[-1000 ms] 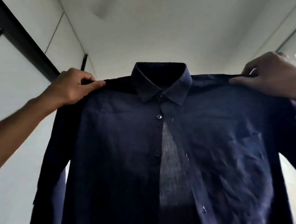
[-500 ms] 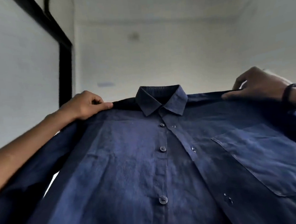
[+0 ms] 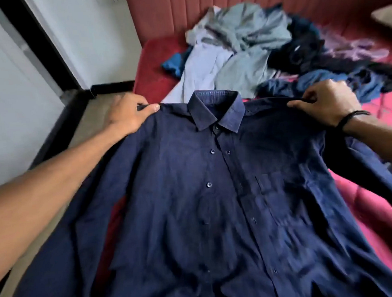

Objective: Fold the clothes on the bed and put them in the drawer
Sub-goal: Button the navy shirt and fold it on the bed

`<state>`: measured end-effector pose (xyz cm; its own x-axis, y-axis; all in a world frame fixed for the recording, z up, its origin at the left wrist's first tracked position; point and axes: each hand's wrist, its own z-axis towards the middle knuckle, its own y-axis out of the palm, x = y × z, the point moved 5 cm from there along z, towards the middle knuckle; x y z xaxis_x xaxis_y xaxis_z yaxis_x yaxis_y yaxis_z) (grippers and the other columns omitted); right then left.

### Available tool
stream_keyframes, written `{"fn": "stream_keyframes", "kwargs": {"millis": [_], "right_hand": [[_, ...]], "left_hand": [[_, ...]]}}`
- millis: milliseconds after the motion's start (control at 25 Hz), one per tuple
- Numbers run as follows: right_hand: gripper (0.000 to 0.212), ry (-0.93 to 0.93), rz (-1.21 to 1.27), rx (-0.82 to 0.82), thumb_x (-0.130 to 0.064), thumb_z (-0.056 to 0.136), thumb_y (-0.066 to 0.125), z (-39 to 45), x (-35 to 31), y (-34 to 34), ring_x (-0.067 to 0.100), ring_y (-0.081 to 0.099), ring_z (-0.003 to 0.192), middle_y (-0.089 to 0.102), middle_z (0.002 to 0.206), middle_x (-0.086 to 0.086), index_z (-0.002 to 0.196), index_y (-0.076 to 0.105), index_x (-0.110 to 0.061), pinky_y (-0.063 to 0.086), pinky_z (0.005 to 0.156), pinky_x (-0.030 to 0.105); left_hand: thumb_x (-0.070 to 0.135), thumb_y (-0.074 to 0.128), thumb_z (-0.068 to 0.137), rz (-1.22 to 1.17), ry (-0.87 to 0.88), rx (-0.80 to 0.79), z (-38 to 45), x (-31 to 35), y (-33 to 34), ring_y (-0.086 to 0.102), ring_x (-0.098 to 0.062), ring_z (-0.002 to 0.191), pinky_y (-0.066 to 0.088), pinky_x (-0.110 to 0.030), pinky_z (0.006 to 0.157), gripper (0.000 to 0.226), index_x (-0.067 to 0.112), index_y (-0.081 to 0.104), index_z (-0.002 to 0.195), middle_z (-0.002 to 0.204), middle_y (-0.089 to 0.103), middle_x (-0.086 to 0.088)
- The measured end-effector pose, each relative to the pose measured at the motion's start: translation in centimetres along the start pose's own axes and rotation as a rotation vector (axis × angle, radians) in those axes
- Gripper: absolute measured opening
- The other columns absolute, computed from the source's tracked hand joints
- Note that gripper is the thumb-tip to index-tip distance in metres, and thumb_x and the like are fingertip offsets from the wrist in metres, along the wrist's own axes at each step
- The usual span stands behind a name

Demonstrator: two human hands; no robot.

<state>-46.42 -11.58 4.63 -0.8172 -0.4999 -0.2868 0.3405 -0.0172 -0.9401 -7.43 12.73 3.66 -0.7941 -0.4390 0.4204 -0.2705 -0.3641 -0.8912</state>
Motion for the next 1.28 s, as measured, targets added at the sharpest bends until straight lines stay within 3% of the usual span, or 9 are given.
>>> {"fn": "stream_keyframes", "kwargs": {"millis": [160, 280, 360, 520, 680, 800, 960, 1120, 1280], "right_hand": [[0.042, 0.069, -0.082, 0.008, -0.054, 0.087, 0.073, 3.2, 0.7, 7.3, 0.048, 0.064, 0.1, 0.07, 0.102, 0.026, 0.098, 0.073, -0.014, 0.055, 0.083, 0.054], [0.04, 0.037, -0.068, 0.144, -0.046, 0.086, 0.065, 2.7, -2.0, 8.4, 0.047, 0.057, 0.106, 0.063, 0.112, 0.023, 0.111, 0.068, -0.014, 0.05, 0.087, 0.056], [0.036, -0.07, 0.051, 0.208, -0.047, 0.083, 0.062, -0.1, -6.2, 8.8, 0.04, 0.056, 0.1, 0.061, 0.103, 0.015, 0.103, 0.069, -0.017, 0.05, 0.083, 0.05], [0.04, -0.061, 0.229, -0.176, -0.054, 0.075, 0.08, -7.3, -12.8, 14.4, 0.029, 0.064, 0.088, 0.066, 0.093, 0.004, 0.096, 0.071, -0.022, 0.052, 0.073, 0.038], [0.023, 0.028, 0.126, -0.059, -0.034, 0.091, 0.071, -7.4, -12.8, 15.7, 0.036, 0.062, 0.092, 0.061, 0.098, 0.009, 0.099, 0.07, -0.012, 0.044, 0.068, 0.038], [0.015, 0.017, 0.016, -0.092, -0.024, 0.096, 0.057, -7.4, -13.4, 15.5, 0.039, 0.06, 0.094, 0.059, 0.101, 0.008, 0.1, 0.065, -0.012, 0.037, 0.067, 0.037], [0.011, 0.192, 0.436, -0.136, -0.02, 0.1, 0.052, -6.1, -11.9, 16.1, 0.029, 0.059, 0.091, 0.064, 0.094, 0.003, 0.095, 0.059, -0.012, 0.035, 0.071, 0.032], [0.012, 0.201, 0.743, -0.142, -0.023, 0.104, 0.055, -7.0, -10.6, 16.9, 0.006, 0.052, 0.065, 0.06, 0.079, -0.008, 0.099, 0.061, -0.013, 0.04, 0.066, 0.025], [0.009, 0.17, 0.855, -0.106, -0.021, 0.103, 0.058, -7.9, -9.8, 17.7, -0.001, 0.053, 0.065, 0.063, 0.082, -0.008, 0.1, 0.062, -0.014, 0.045, 0.067, 0.02]], "left_hand": [[0.073, 0.057, 0.08, 0.15, 0.072, 0.024, 5.0, -3.6, 6.4, 0.062, -0.034, 0.074, 0.05, -0.042, 0.064, 0.039, 0.038, 0.062, 0.065, 0.068, 0.063, -0.003], [0.048, 0.066, 0.087, 0.184, 0.038, 0.091, 4.7, -0.3, 7.4, 0.061, -0.034, 0.098, 0.05, -0.046, 0.088, 0.021, 0.034, 0.069, 0.103, 0.1, 0.07, -0.006], [0.027, 0.066, 0.091, 0.017, 0.134, 0.101, 2.2, 3.7, 8.5, 0.064, -0.03, 0.095, 0.052, -0.041, 0.088, 0.019, 0.026, 0.074, 0.108, 0.1, 0.073, -0.007], [0.015, 0.068, 0.092, -0.272, 0.092, -0.01, -4.9, 8.2, 15.2, 0.07, -0.023, 0.089, 0.054, -0.04, 0.084, 0.014, 0.022, 0.078, 0.099, 0.095, 0.074, -0.001], [0.014, 0.068, 0.094, -0.323, 0.027, 0.101, -6.4, 7.4, 17.2, 0.066, -0.022, 0.087, 0.055, -0.044, 0.082, 0.018, 0.022, 0.076, 0.107, 0.099, 0.063, 0.0], [0.024, 0.072, 0.091, -0.302, 0.03, -0.008, -6.1, 8.0, 16.5, 0.065, -0.019, 0.082, 0.056, -0.043, 0.077, 0.01, 0.029, 0.074, 0.1, 0.094, 0.063, 0.005], [0.024, 0.073, 0.089, -0.307, -0.077, -0.036, -4.9, 8.5, 15.8, 0.069, -0.021, 0.08, 0.059, -0.042, 0.075, 0.005, 0.028, 0.071, 0.086, 0.085, 0.072, 0.006], [0.017, 0.071, 0.089, -0.321, -0.17, -0.018, -5.7, 9.3, 16.0, 0.071, -0.02, 0.074, 0.06, -0.039, 0.074, 0.017, 0.026, 0.068, 0.075, 0.076, 0.072, 0.004], [0.013, 0.072, 0.088, -0.625, -0.355, -0.018, -6.8, 9.2, 17.1, 0.073, -0.007, 0.06, 0.063, -0.034, 0.072, 0.017, 0.023, 0.074, 0.074, 0.066, 0.074, 0.006]]}}
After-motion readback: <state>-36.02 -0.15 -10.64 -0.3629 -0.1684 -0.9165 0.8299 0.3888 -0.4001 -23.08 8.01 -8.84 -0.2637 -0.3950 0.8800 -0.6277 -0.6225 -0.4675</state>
